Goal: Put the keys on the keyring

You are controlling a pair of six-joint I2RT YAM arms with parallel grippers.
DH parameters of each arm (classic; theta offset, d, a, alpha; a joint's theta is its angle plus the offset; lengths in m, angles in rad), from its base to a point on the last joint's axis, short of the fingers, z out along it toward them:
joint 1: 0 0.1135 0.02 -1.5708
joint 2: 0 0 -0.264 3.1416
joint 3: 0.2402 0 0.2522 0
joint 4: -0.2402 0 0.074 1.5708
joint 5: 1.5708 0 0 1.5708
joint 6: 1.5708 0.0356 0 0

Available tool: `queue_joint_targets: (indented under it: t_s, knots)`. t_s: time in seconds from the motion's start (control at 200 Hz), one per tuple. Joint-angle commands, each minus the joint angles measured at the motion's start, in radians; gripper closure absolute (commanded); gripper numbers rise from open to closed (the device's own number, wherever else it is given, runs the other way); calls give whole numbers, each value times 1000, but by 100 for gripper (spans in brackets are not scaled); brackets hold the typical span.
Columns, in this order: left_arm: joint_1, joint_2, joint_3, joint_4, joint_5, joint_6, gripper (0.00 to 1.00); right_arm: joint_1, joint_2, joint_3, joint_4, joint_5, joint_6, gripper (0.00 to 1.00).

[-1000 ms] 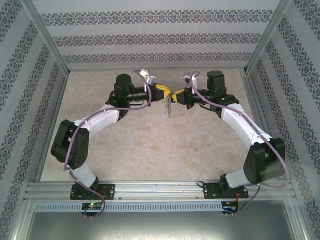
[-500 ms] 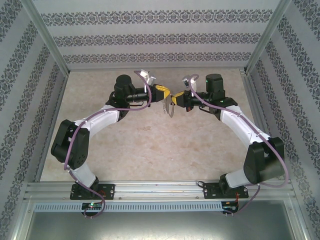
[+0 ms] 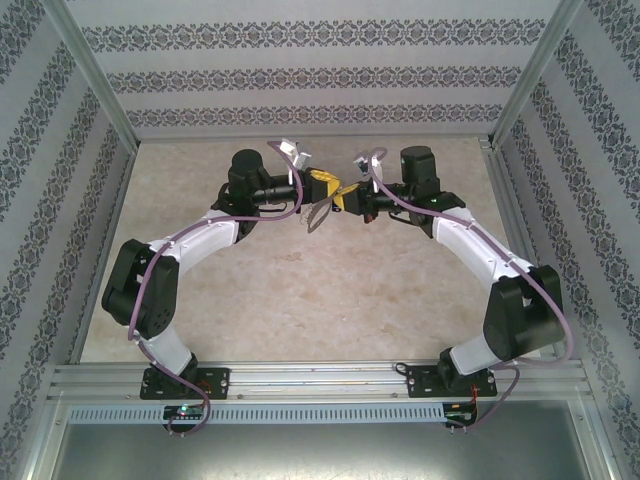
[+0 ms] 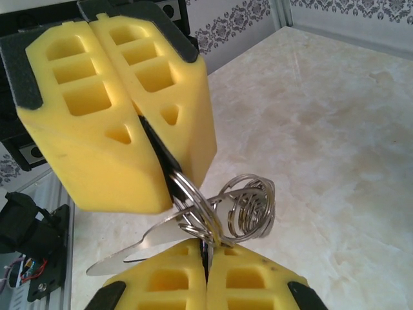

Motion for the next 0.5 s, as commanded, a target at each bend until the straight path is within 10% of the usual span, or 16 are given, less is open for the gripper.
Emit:
queue_joint_targets:
  t_s: [0.0,0.42,0.495]
  knots:
    - [-7,-33,1,99,9,-19,100,15,17,27,-2,-22,-3,100]
    - [-7,-23,-17,155,9,-54,100,25,31,27,61,-39,46,100]
    - [-7,-18,-19,167,4,-61,100,20,22,19,58,-33,48,85]
